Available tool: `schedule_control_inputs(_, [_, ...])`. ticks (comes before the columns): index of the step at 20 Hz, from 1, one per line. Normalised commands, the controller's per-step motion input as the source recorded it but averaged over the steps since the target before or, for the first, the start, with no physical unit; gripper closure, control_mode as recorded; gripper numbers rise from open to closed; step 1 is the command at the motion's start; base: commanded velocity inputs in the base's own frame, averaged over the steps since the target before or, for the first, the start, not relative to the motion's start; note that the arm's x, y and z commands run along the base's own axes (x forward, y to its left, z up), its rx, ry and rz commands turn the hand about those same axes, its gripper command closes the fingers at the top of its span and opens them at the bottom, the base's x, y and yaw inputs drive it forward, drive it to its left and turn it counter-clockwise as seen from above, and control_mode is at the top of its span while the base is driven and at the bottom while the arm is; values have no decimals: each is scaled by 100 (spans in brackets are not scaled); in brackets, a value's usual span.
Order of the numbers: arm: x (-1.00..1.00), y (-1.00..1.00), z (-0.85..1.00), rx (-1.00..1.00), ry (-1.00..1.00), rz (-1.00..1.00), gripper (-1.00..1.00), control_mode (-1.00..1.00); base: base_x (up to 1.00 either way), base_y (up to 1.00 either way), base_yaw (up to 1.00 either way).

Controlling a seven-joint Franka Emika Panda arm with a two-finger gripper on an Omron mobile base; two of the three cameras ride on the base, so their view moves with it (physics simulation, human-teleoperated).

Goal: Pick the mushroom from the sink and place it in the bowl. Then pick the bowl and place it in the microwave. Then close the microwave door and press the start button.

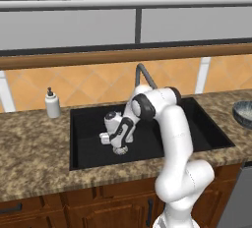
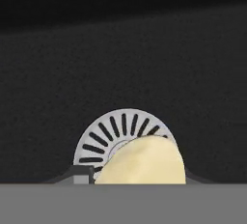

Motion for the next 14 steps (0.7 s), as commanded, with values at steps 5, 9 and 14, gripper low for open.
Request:
schedule_control_inputs(5, [-85, 13, 100, -3, -1, 10, 100, -100, 0, 0, 0])
schedule_control_inputs(9, [-72, 19, 100, -10, 0, 3, 100, -100, 0, 0, 0])
schedule_control_inputs(14, [-75, -1, 100, -5, 0, 0, 100, -100, 0, 0, 0])
